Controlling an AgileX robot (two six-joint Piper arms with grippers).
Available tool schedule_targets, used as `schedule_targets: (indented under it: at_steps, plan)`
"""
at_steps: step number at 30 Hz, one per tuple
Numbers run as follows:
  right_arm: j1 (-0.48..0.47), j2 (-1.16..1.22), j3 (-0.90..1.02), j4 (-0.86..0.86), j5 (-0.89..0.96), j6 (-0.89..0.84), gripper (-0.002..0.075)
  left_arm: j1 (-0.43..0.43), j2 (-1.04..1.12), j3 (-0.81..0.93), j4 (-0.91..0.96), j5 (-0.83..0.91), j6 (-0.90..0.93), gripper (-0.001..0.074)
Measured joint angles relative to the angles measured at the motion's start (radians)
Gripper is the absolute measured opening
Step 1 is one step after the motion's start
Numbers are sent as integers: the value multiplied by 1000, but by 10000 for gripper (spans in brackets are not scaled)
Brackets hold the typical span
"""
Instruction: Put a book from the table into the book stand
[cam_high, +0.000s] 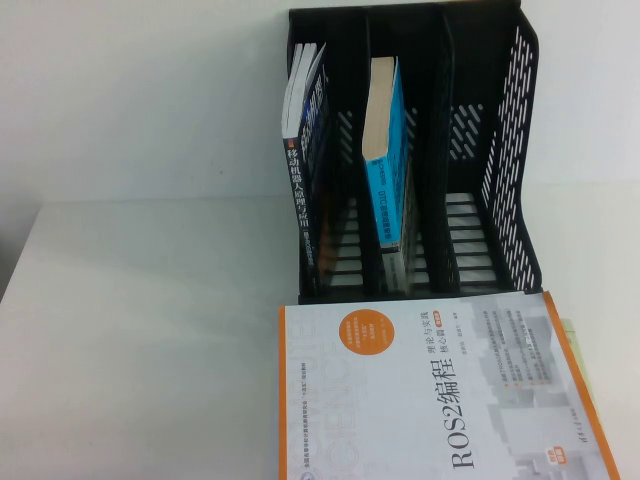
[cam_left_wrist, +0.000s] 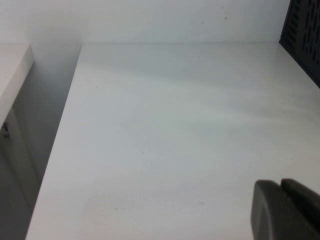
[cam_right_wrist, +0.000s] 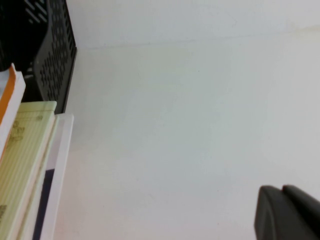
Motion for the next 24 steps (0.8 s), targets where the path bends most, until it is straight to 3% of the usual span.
schedule_targets:
  at_steps: [19, 24]
  plan:
    - [0, 0, 0, 0, 0, 2, -2, 0, 0, 0, 4, 0, 20, -2]
    - [0, 0, 0, 0, 0, 2, -2, 0, 0, 4, 8, -104, 32, -2]
